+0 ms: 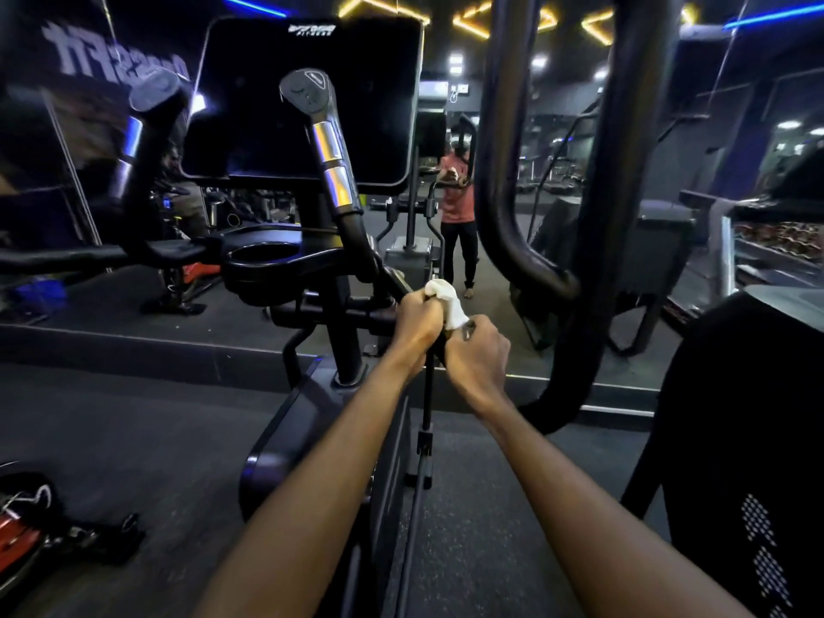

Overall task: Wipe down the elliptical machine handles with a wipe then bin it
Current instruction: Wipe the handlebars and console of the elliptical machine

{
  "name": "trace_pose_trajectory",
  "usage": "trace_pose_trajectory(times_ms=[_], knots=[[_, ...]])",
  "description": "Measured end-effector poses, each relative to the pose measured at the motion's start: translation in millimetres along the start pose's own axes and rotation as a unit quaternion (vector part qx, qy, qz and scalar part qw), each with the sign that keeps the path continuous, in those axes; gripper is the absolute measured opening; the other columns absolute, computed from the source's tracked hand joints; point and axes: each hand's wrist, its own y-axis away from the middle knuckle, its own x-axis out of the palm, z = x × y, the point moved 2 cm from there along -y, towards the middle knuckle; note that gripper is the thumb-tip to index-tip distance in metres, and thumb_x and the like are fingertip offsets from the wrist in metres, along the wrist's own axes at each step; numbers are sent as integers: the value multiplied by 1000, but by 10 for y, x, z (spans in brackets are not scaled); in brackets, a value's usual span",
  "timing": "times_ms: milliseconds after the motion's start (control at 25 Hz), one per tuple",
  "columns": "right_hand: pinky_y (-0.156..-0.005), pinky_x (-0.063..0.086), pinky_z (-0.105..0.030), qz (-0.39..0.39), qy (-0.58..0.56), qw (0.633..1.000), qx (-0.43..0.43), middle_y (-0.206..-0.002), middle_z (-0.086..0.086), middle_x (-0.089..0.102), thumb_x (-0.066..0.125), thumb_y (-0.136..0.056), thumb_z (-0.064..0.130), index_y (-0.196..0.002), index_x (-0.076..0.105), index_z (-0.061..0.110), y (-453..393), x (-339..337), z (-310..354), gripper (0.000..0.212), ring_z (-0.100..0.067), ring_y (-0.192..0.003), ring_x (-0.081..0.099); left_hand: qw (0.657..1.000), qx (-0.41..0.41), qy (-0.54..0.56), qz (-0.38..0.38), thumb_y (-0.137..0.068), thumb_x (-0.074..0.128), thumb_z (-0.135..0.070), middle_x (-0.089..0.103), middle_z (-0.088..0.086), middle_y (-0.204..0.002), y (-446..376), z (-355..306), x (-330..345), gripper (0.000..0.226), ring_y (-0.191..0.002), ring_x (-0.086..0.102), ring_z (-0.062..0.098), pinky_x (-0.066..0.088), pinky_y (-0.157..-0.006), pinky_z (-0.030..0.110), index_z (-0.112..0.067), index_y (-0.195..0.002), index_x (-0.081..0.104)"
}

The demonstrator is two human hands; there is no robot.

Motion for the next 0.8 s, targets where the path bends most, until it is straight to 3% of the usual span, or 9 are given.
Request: trace_pose_trajectory(times_ms=[120,240,320,400,480,520,640,720,800], knots=[[-68,42,-20,-26,-45,995,-82,-101,-2,59,48,-95,11,-113,53,12,350,-222,72,19,-13,-86,57,998,-56,28,5,-77,59,-18,74,11,-81,217,-174,105,16,-78,70,28,59,-81,46,-13,-76,74],[-81,54,-31,-26,-87,979,-183,-108,-3,62,49,-92,11,-124,47,17,634,-489,140,33,-15,-95,62,993,-87,80,20,-84,62,-8,64,10,-66,556,-394,215,14,-57,58,21,46,-57,30,-9,-71,67],[-77,57,-39,-61,-100,965,-234,-100,-5,68,53,-90,9,-120,49,16,744,-779,196,31,-20,-88,67,986,-116,121,2,-81,60,1,58,12,-65,720,-478,318,22,-51,53,19,41,-50,24,-7,-61,63],[-65,55,-38,-102,-116,953,-261,-81,-2,68,56,-88,7,-113,53,14,786,-1105,245,26,-18,-71,66,976,-136,170,-7,-77,60,10,63,15,-69,911,-567,465,24,-55,61,23,53,-56,27,-4,-58,65],[-59,50,-31,-134,-123,947,-265,-68,5,62,58,-85,3,-108,56,12,783,-1384,282,25,-11,-60,61,969,-143,202,-5,-77,63,9,70,22,-90,1052,-632,597,12,-78,70,31,60,-77,43,2,-81,72],[-57,48,-29,-140,-124,947,-260,-64,10,59,59,-84,1,-107,57,11,766,-1485,288,25,-6,-57,59,962,-146,231,-9,-81,63,4,69,22,-100,1092,-656,628,18,-87,70,32,59,-82,46,3,-97,70],[-57,49,-33,-129,-116,956,-236,-58,13,54,59,-84,1,-107,58,11,717,-1725,270,25,-3,-55,56,947,-122,288,-68,-92,59,-11,68,18,-106,1168,-808,590,22,-88,68,28,60,-70,40,-3,-113,63],[-65,50,-36,-116,-107,963,-218,-59,12,54,59,-84,2,-107,59,11,683,-1821,255,24,-4,-57,55,942,-78,312,-98,-97,55,-17,71,17,-92,1243,-935,650,22,-78,70,26,60,-68,38,1,-102,65],[-72,51,-38,-105,-99,971,-191,-61,13,55,58,-85,4,-105,60,11,639,-1898,264,22,-2,-60,53,961,-39,235,-143,-101,46,-16,58,8,-62,1420,-996,806,27,-52,58,17,47,-50,24,-9,-78,59]])
